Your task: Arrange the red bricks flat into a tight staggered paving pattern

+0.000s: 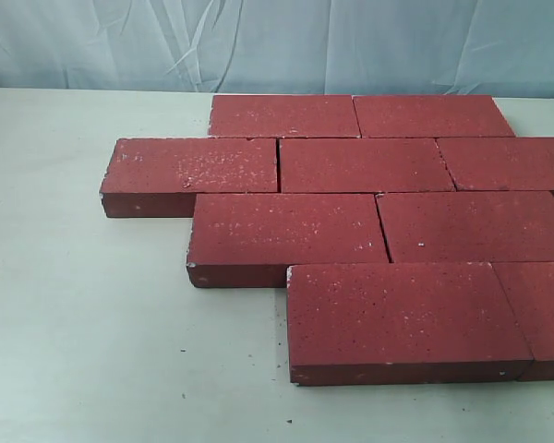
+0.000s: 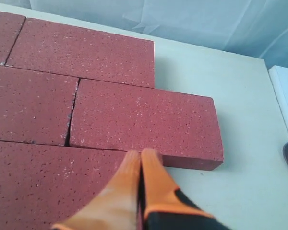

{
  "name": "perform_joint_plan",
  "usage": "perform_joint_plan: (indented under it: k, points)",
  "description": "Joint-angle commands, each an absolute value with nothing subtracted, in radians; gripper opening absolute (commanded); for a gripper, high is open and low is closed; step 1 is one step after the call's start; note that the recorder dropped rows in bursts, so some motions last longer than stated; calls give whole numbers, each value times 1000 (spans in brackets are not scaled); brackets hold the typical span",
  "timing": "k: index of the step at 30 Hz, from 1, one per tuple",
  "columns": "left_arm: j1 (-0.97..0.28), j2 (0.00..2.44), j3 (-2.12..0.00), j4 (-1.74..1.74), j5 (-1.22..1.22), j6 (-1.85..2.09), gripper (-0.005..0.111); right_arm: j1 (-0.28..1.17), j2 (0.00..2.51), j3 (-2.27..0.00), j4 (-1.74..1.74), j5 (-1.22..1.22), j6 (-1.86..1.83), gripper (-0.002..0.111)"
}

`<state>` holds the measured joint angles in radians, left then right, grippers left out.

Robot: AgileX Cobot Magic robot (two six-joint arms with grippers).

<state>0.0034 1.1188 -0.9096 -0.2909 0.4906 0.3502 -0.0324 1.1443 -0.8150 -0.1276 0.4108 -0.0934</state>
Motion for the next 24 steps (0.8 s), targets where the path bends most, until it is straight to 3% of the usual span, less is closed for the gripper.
perform_joint_plan:
  k: [1,11,24]
  points:
    - [-23,1008,-834,-300,493,347,0,-39,1093,-782,-126,352,-92,-1]
    - [-24,814,-674,-353,486,347,0,-39,1062,-782,-126,356,-92,-1]
    - [-22,659,-666,-434,544,347,0,-39,1062,-782,-126,356,-92,-1]
